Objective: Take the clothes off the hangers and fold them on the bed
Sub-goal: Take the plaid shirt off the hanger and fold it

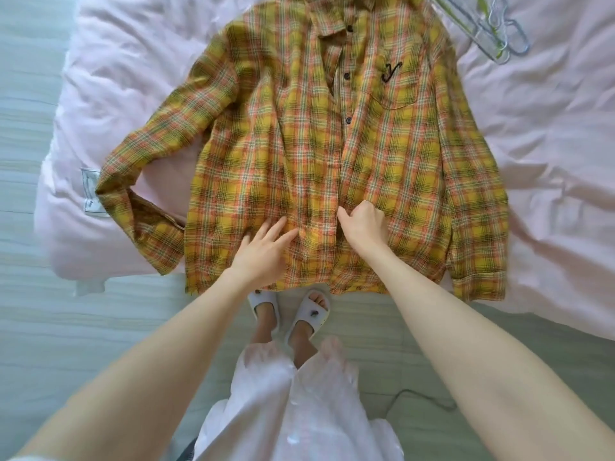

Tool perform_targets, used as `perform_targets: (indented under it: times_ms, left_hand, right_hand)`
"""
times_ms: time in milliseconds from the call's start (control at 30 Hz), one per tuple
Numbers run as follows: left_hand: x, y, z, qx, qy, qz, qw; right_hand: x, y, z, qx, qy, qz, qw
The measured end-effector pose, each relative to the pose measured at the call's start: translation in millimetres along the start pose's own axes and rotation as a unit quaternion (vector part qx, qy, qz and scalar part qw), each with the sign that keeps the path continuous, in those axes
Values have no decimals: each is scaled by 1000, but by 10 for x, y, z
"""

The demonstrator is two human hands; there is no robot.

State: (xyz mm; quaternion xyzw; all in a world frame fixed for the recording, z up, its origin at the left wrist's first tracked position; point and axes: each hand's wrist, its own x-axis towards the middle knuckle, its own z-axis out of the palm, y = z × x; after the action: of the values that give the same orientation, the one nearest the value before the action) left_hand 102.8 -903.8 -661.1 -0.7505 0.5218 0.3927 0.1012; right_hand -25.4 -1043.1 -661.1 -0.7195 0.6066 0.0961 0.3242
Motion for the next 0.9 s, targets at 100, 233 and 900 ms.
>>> perform_targets:
  times_ms: [100, 233, 900]
  left_hand:
    - [-9, 8, -6, -27, -7, -10, 1000]
    - [10, 85, -10, -72, 7, -26, 997]
    - [298, 1164, -301, -271, 261, 92, 922]
  right_hand:
    - [37, -26, 2, -38, 0, 20, 999]
    - [100, 0, 33, -16, 3, 46, 999]
    - [-33, 730, -580, 437, 46, 149, 886]
